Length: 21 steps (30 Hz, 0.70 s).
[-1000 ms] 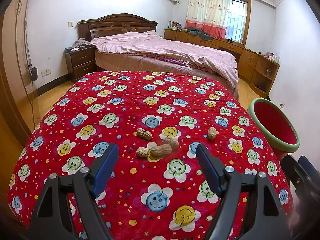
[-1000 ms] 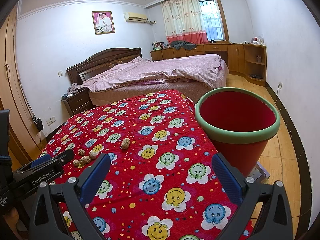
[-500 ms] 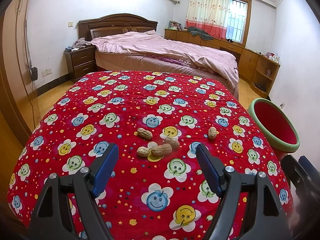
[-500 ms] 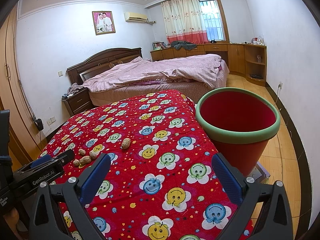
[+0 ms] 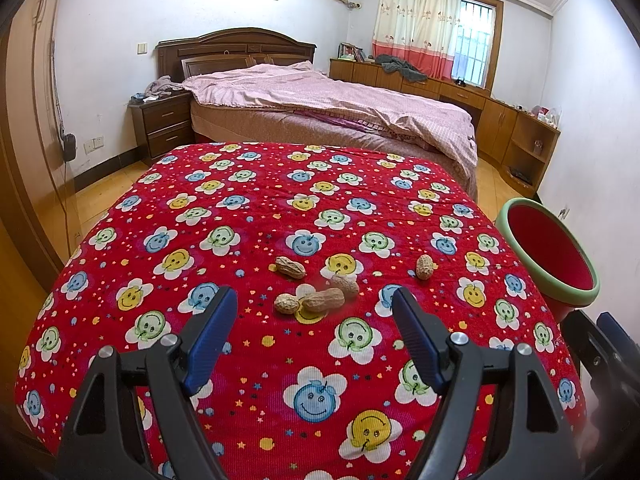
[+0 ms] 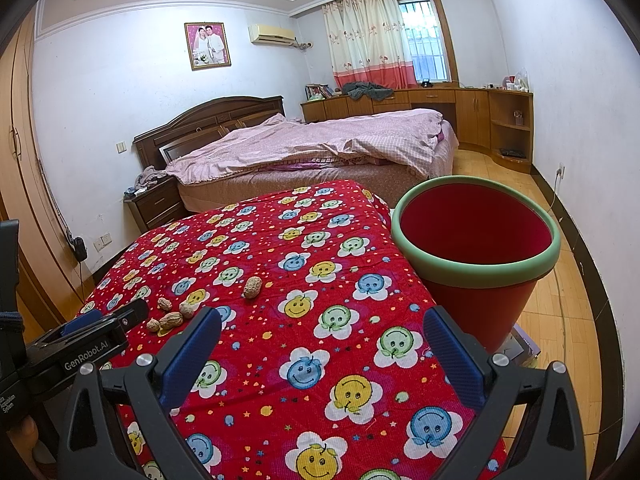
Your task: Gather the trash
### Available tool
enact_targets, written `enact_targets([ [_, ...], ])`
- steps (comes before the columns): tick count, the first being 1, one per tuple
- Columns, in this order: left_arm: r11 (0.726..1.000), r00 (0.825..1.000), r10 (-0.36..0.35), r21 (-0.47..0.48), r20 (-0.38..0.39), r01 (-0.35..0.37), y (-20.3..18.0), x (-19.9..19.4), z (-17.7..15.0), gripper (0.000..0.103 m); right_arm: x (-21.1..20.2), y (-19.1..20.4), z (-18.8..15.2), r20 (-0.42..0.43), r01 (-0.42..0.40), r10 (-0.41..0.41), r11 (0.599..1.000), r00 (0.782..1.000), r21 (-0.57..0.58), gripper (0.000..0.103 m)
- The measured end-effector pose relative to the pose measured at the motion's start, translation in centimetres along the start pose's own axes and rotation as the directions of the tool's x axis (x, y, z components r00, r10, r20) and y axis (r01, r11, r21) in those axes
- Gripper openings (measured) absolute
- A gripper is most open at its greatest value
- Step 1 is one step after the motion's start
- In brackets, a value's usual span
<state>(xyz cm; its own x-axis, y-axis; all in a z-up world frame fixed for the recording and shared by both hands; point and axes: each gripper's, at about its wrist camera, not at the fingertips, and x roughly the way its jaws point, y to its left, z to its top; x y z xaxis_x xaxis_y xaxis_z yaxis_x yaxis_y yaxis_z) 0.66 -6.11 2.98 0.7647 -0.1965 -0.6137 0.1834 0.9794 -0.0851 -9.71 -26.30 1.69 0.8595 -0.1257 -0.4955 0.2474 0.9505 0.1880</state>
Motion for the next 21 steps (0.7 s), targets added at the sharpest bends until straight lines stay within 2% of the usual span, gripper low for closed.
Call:
enact_targets([
  [21, 1.0, 1.0, -0.002, -0.01, 0.015, 0.002, 0.2, -0.6, 0.6, 0.079, -0.01, 0.05, -0.01, 0.002, -0.001, 0.001, 1.0, 1.0, -0.001, 0.103],
])
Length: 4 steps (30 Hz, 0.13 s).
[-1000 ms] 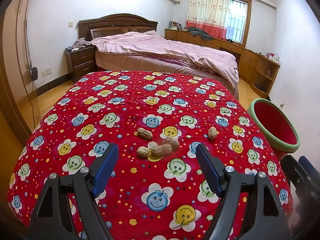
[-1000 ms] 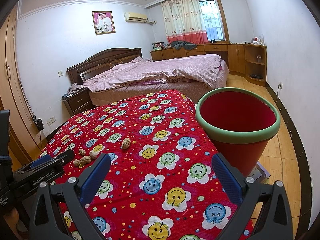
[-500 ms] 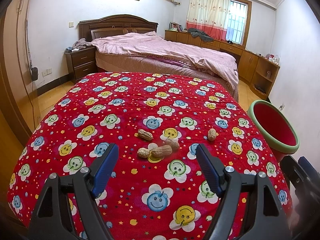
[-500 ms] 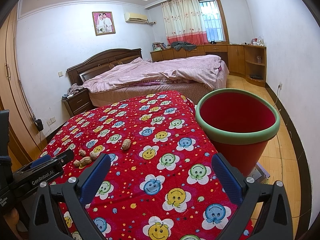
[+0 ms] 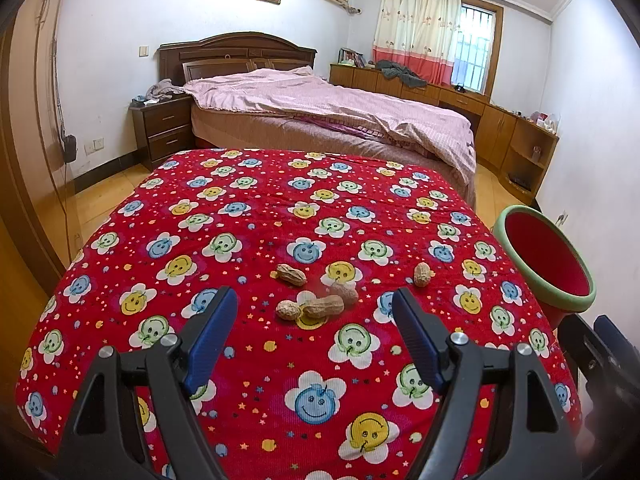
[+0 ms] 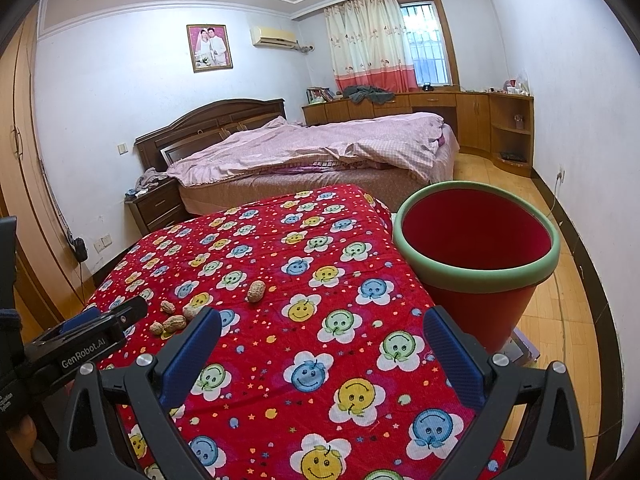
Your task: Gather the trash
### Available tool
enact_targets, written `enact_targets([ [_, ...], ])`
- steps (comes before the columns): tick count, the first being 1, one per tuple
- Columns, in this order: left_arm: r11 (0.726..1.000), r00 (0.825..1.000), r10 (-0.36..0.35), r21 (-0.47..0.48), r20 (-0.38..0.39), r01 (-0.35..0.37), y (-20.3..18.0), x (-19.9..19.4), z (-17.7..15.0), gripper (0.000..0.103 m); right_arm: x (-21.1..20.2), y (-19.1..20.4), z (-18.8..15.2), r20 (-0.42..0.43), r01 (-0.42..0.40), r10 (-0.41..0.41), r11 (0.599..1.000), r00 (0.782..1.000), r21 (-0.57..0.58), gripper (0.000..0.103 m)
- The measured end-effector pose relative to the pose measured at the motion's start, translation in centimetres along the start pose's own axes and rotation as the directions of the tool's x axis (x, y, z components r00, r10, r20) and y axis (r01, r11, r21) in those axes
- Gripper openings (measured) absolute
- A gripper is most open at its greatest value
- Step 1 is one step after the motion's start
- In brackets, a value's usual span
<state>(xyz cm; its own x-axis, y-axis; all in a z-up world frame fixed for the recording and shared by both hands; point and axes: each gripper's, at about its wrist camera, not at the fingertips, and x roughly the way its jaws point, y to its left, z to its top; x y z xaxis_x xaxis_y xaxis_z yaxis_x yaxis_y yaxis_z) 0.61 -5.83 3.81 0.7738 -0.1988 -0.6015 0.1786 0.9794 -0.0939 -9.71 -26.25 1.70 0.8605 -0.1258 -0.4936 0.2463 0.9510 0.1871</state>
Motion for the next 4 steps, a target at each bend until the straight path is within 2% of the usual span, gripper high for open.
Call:
enact_targets([
  [4, 1.0, 1.0, -0.001, 0.002, -0.001, 0.001, 0.05, -0.03, -0.02, 0.079, 0.01, 0.07, -0.01, 0.0, 0.0, 0.0, 1.0, 1.0, 0.0, 0.103],
])
